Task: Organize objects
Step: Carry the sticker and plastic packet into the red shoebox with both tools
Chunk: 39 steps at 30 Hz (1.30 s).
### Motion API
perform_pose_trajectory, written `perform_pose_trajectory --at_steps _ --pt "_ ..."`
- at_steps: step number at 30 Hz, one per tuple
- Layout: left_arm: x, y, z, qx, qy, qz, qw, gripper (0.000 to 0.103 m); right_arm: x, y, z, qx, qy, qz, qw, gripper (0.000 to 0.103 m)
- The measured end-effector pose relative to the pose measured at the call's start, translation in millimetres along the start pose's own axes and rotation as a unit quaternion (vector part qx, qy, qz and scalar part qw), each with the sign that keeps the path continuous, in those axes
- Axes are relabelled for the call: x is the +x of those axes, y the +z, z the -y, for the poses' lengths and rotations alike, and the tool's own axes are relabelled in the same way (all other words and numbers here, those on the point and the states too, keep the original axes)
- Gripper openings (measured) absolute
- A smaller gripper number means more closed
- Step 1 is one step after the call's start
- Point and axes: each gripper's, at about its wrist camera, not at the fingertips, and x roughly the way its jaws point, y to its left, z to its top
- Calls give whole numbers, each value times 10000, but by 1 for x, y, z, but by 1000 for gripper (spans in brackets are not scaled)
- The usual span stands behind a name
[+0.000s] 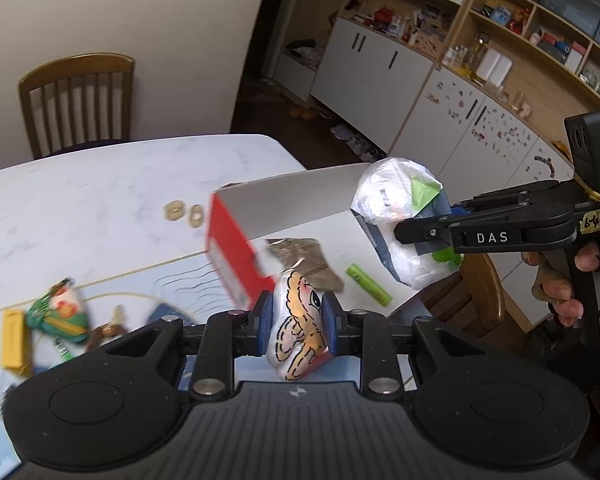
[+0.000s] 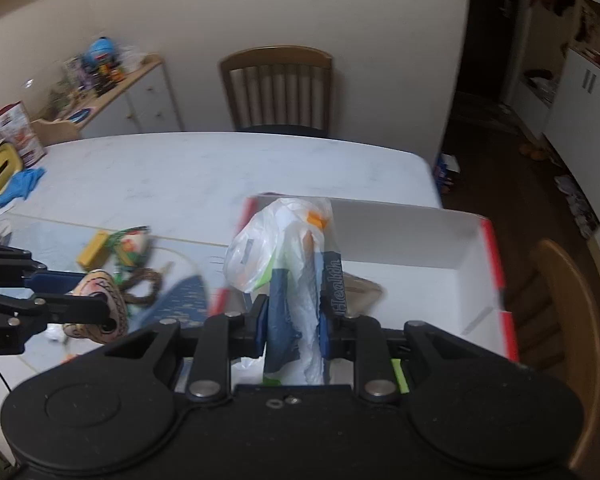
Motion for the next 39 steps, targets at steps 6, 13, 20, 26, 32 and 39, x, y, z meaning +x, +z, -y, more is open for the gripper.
perform_pose_trajectory --at_steps 6,13,20,26,32,39 --pt "45 17 30 104 -44 -204 9997 25 5 -4 49 184 -204 -30 9996 23" --pt "102 27 57 253 67 -580 9980 25 30 -4 86 254 -317 -185 9990 23" --pt "149 30 65 240 284 -1014 9941 25 66 -2 105 188 -412 -335 9984 23" --pt "181 27 60 84 514 -1448 9881 25 98 -1 109 32 -492 -578 9971 23" --pt "207 23 61 116 752 -1854 9797 25 122 1 104 -210 -551 -776 9952 23" --pt "229 18 64 155 788 -2196 9723 25 146 1 98 -400 -604 -1002 9923 23"
